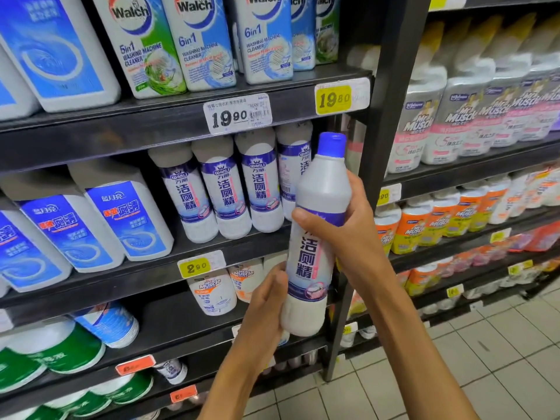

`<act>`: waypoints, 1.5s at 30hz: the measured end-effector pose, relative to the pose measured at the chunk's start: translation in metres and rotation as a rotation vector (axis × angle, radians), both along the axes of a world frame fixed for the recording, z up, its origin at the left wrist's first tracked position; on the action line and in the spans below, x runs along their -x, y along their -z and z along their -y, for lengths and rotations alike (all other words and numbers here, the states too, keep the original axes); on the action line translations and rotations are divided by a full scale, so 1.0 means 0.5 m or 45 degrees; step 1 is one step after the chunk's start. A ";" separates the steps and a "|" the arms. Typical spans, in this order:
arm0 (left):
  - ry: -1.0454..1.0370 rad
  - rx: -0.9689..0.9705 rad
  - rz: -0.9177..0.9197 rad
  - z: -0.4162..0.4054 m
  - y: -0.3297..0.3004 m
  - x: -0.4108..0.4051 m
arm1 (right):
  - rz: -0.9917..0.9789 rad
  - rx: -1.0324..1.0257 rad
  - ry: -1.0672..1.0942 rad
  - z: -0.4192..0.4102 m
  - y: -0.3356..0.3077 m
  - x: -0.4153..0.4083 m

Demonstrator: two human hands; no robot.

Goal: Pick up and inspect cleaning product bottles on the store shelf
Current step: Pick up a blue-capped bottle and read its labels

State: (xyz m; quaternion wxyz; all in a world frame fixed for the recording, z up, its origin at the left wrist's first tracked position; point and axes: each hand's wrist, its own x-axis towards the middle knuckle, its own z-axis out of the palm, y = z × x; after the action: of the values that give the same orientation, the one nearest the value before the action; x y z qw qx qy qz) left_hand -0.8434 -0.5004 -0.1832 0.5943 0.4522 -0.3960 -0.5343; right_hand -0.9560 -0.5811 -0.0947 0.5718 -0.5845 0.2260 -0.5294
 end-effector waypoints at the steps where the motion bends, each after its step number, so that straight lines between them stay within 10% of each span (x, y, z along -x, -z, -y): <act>1: 0.012 -0.020 -0.002 -0.001 0.000 0.005 | -0.012 -0.008 -0.005 0.002 0.000 0.002; 45: -0.461 0.206 0.525 0.246 0.006 0.102 | -0.539 0.384 0.691 0.195 -0.007 -0.031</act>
State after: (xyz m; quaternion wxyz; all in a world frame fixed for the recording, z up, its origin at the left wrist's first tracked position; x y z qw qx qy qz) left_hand -0.8946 -0.6233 -0.1861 0.6210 0.5658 -0.4628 -0.2829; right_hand -0.9407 -0.6783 -0.0914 0.2586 -0.6775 0.4054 -0.5566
